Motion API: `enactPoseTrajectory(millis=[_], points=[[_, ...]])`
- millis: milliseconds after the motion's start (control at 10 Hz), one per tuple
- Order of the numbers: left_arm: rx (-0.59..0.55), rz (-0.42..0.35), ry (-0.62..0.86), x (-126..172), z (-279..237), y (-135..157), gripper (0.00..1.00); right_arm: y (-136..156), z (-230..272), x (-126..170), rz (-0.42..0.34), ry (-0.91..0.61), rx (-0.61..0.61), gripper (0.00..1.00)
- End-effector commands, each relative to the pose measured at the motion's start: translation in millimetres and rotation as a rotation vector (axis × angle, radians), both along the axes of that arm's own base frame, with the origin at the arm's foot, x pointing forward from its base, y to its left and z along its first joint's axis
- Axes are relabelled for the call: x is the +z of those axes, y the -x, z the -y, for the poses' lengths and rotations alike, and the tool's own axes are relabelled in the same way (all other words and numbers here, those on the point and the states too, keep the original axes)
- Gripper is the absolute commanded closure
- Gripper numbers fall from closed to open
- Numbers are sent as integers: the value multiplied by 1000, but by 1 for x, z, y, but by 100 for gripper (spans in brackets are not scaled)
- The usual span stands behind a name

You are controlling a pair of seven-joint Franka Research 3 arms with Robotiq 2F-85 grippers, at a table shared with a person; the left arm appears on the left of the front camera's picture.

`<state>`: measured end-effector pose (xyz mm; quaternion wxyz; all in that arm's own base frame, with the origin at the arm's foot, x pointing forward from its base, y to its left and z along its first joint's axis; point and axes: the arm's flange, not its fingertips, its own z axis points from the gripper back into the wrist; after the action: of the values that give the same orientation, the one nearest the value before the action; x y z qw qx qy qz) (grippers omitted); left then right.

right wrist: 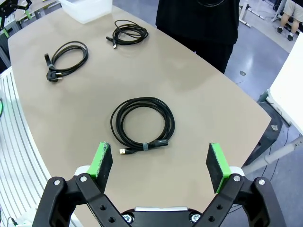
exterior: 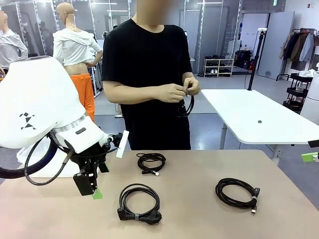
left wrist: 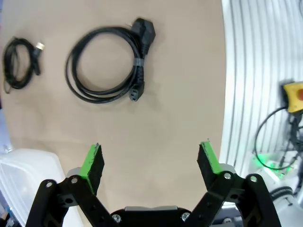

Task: Organize and store the cables.
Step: Place the Power Cable into the Organizing box.

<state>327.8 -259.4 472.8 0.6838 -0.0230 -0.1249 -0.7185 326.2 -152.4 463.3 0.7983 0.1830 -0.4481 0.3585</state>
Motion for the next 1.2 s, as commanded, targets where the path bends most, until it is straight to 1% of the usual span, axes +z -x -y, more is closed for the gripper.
enactPoseTrajectory(millis=[0, 100, 200, 300, 400, 500, 600, 700, 900, 1100], points=[[64, -30, -120, -18, 46, -13, 0, 2, -3, 1, -20, -3, -18, 0], [114, -29, -168, -30, 65, -20, 0, 2, -3, 1, -20, -3, -18, 0], [122, -54, -218, -46, 80, -25, 0, 2, -3, 1, -20, -3, -18, 0], [129, -87, -203, -59, 86, -31, 0, 2, -3, 1, -20, -3, -18, 0], [171, -74, -214, -71, 87, -38, 0, 2, -3, 1, -20, -3, -18, 0], [150, -85, -233, -86, 91, -43, 0, 2, -3, 1, -20, -3, -18, 0], [127, -65, -267, -104, 96, -49, 0, 2, -3, 1, -20, -3, -18, 0], [121, -42, -255, -115, 97, -53, 0, 2, -3, 1, -20, -3, -18, 0], [69, -37, -242, -127, 100, -60, 0, 2, -3, 1, -20, -3, -18, 0], [25, -53, -219, -137, 105, -68, 0, 2, -3, 1, -20, -3, -18, 0]])
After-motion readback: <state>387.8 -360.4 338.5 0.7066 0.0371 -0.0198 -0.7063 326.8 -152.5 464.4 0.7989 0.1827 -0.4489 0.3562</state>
